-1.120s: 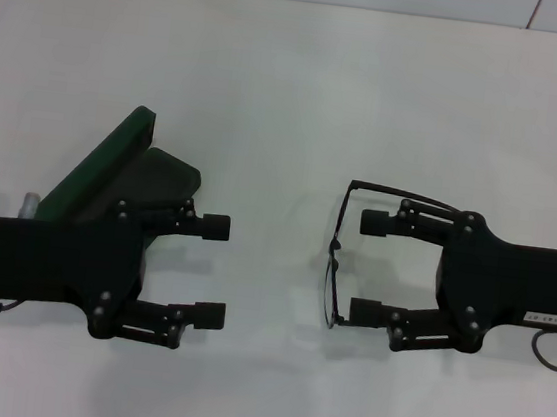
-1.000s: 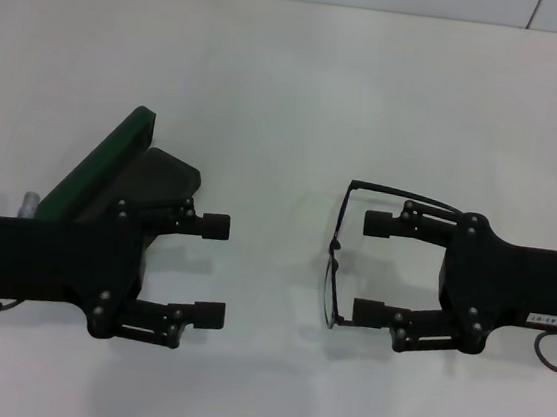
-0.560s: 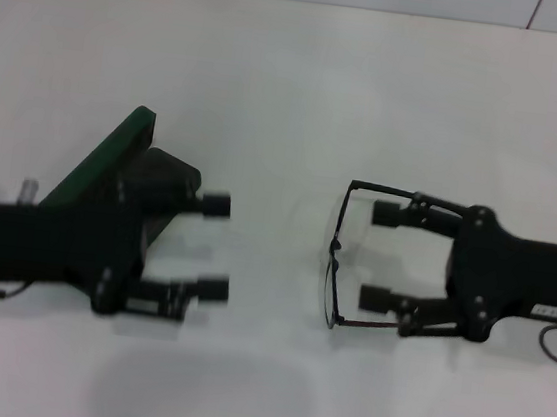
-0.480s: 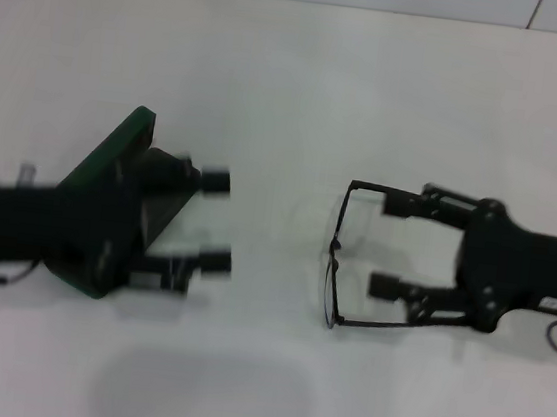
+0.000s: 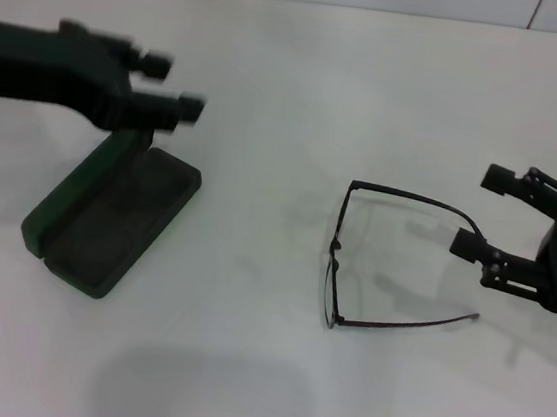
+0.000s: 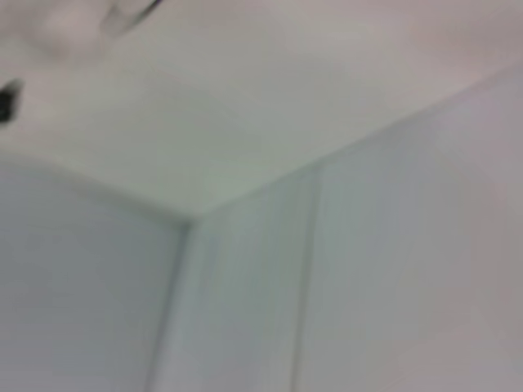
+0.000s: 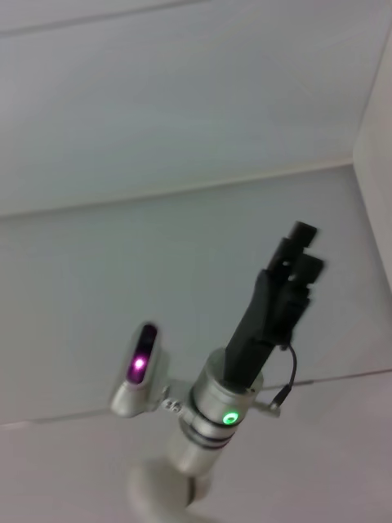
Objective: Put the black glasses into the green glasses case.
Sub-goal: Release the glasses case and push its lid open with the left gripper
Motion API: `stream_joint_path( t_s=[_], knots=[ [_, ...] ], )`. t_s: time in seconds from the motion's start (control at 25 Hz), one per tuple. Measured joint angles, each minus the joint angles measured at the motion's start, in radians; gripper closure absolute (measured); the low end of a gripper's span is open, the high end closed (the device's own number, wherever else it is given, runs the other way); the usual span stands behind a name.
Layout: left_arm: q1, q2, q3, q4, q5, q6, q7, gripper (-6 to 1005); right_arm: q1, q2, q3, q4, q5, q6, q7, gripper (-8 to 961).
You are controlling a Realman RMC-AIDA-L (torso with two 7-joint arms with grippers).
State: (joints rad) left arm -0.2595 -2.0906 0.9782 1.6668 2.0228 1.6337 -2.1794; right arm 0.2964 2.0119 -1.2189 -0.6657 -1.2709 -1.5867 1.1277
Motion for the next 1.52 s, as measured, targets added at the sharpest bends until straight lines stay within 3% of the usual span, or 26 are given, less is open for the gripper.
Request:
stream_joint_path(
  t_s=[0.16,0.24,0.32,1.04,1.28,1.52],
  knots=[
    [-0.053,-0.001,0.2,0.167,0.504,-0.02,-0.296,348,0.014,0.002,0.008,0.059,0.0,0.001,-0.022,84],
    [-0.073,-0.001,0.291,0.179,0.681,-0.029,-0.384,353,0.025,0.004,0.007,0.077,0.001,0.003,-0.031,84],
    [-0.084,0.0,0.341,0.175,0.769,-0.03,-0.426,358,0.033,0.005,0.005,0.083,0.002,0.004,-0.034,84],
    [-0.143,-0.001,0.366,0.03,0.721,-0.028,-0.482,405,0.051,0.01,0.01,0.111,0.005,-0.003,-0.061,84],
    [-0.186,0.0,0.36,-0.064,0.763,-0.03,-0.501,420,0.056,0.01,0.01,0.131,0.007,-0.003,-0.062,84],
    [-0.197,0.0,0.365,-0.067,0.804,-0.006,-0.536,436,0.054,0.01,0.01,0.134,0.007,-0.003,-0.062,84]
  ],
)
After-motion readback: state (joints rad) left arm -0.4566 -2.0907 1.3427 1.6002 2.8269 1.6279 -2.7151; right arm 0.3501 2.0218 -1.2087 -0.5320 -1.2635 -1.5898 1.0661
